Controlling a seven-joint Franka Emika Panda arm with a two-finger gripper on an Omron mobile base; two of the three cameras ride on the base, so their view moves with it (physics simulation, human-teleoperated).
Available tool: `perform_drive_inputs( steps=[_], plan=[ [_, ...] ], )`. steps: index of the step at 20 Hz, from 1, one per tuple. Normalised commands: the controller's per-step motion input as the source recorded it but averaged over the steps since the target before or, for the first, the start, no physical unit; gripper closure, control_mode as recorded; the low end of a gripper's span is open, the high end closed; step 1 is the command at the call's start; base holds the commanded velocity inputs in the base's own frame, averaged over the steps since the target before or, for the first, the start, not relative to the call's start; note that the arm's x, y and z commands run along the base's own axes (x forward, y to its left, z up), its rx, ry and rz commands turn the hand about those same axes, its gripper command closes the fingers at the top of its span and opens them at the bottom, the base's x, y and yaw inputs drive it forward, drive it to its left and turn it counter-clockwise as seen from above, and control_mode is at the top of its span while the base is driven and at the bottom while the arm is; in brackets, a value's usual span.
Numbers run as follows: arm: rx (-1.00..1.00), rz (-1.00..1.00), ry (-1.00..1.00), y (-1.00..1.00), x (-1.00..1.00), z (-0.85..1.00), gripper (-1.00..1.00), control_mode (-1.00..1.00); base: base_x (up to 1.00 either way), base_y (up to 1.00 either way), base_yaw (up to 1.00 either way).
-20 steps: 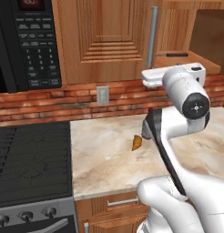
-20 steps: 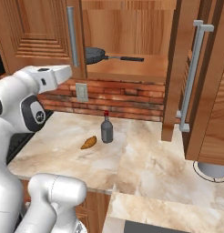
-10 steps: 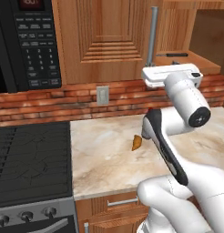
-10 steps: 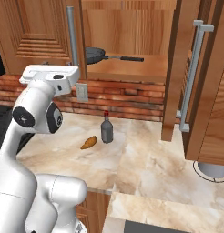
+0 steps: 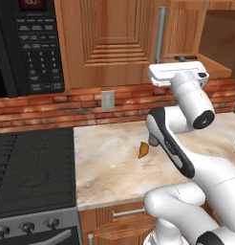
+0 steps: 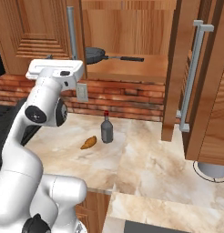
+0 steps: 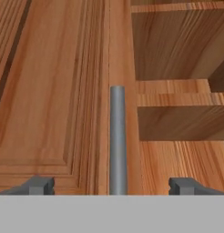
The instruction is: Pick the pan from the cabinet and place it on the stove. Then turn on the stove burner for the pan.
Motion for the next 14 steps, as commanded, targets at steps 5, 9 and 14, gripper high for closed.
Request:
perform_drive_inputs(
  steps=[5, 9, 14],
  plan=[
    [0.0, 0.0, -0.01, 0.0, 0.19, 0.1, -1.0, -1.0, 0.0, 0.0, 0.0],
    [0.0, 0.0, 0.0, 0.0, 0.25, 0.03, -1.0, -1.0, 0.0, 0.0, 0.0],
    [0.0, 0.0, 0.0, 0.0, 0.26, 0.0, -1.0, -1.0, 0.0, 0.0, 0.0]
  ],
)
